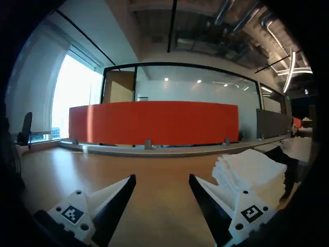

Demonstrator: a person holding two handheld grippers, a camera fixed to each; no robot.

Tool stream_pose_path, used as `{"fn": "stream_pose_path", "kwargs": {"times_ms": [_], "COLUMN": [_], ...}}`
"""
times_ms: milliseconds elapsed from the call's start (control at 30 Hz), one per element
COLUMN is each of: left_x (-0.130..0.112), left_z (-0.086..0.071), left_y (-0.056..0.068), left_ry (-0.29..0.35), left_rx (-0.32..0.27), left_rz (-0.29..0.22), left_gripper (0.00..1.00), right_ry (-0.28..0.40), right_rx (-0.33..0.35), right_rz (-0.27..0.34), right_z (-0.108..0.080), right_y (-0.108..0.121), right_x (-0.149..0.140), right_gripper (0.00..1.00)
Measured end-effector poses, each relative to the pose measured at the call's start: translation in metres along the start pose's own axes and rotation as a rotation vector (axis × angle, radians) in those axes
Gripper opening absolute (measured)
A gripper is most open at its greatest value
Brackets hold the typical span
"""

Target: Fold towel

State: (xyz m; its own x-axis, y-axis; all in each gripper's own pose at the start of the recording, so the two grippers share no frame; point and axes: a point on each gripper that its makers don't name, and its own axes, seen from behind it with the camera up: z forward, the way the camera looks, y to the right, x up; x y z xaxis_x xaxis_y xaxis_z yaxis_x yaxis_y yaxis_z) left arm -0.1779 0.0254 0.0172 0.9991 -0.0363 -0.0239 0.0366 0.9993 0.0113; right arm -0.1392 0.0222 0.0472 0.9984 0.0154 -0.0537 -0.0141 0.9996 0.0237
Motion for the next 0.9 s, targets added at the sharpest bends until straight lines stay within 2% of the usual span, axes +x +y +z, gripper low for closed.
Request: {"fn": "stream_pose_path", "kwargs": {"times_ms": [900], "left_x": [0.0023], "left_z": [-0.0010], "left_y": [-0.0007], "left_ry": [-0.002], "left_rx": [0.000], "left_rz": [-0.002], "left_gripper": [0.93], "right_ry": [0.000], "right_rx": [0.000], "right_rz": [0.000], "right_z": [0.0002], "right_y": [0.0001], "right_x": [0.0009], "right_gripper": [1.00]}}
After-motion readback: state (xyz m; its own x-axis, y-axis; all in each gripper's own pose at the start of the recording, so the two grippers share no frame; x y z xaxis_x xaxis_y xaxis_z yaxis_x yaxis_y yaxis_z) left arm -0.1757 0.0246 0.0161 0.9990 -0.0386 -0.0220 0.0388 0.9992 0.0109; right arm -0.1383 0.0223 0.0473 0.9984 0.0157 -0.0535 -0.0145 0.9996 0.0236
